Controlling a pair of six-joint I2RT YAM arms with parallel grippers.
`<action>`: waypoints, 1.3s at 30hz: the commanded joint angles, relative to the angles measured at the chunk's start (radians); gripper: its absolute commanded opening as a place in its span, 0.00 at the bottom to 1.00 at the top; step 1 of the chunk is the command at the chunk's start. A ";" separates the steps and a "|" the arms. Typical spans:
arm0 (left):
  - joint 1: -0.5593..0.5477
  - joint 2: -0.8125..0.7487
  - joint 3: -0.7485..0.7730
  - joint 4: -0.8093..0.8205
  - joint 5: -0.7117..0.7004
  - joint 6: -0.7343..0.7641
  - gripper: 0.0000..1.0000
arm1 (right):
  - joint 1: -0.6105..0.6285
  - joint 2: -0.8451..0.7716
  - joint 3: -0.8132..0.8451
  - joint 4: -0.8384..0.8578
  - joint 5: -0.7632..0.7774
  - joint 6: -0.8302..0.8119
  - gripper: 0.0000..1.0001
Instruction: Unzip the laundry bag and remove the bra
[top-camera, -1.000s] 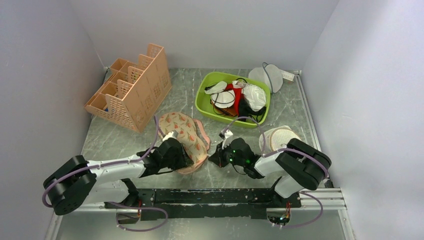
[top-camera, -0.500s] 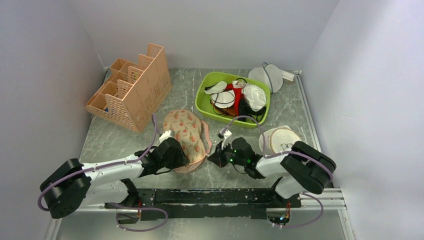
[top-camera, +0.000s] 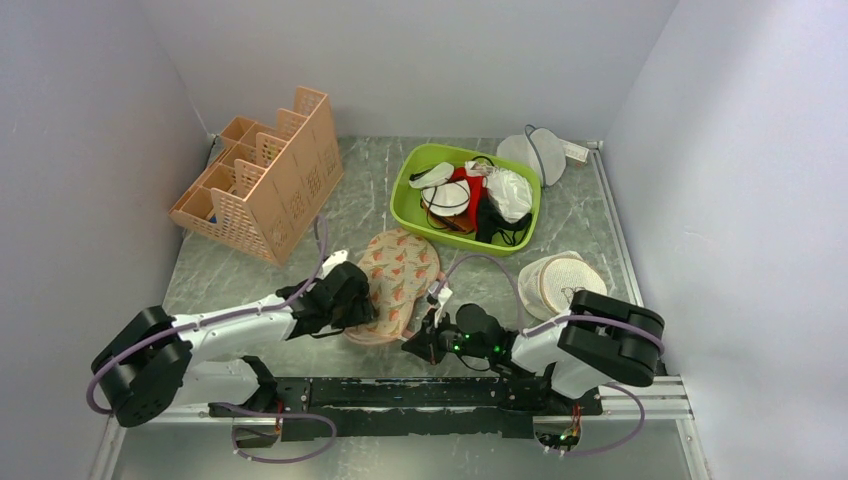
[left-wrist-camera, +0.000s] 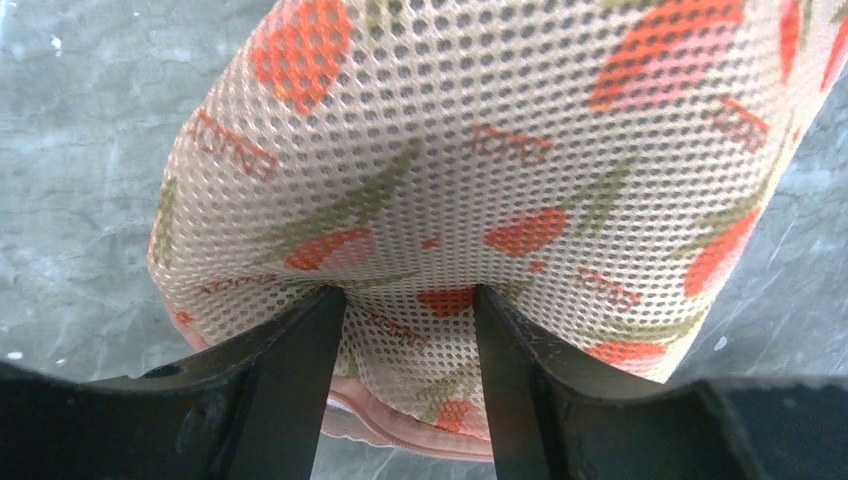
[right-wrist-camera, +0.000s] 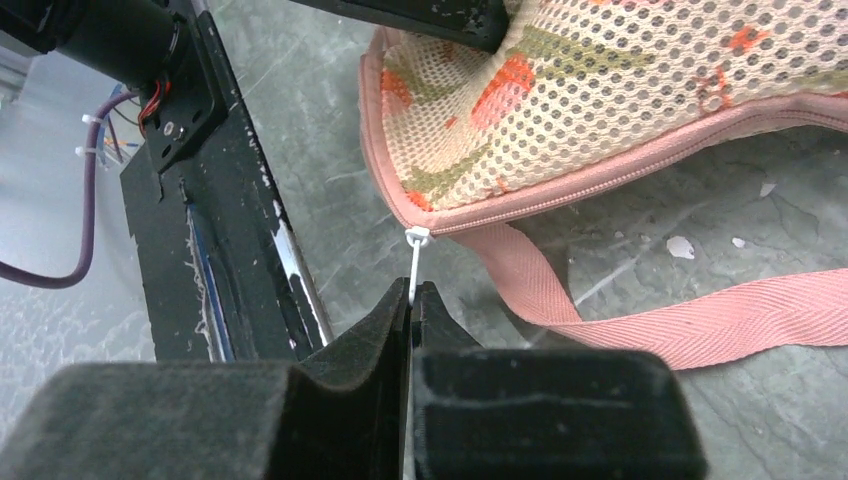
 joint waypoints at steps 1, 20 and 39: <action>0.023 -0.088 -0.032 -0.085 -0.022 0.066 0.69 | 0.013 0.027 0.030 0.041 0.014 0.012 0.00; -0.367 -0.227 0.115 -0.268 -0.233 0.098 0.73 | 0.002 0.001 0.047 -0.035 0.084 0.035 0.00; -0.469 0.175 0.213 -0.202 -0.370 0.108 0.64 | 0.001 -0.025 0.031 -0.039 0.061 0.045 0.00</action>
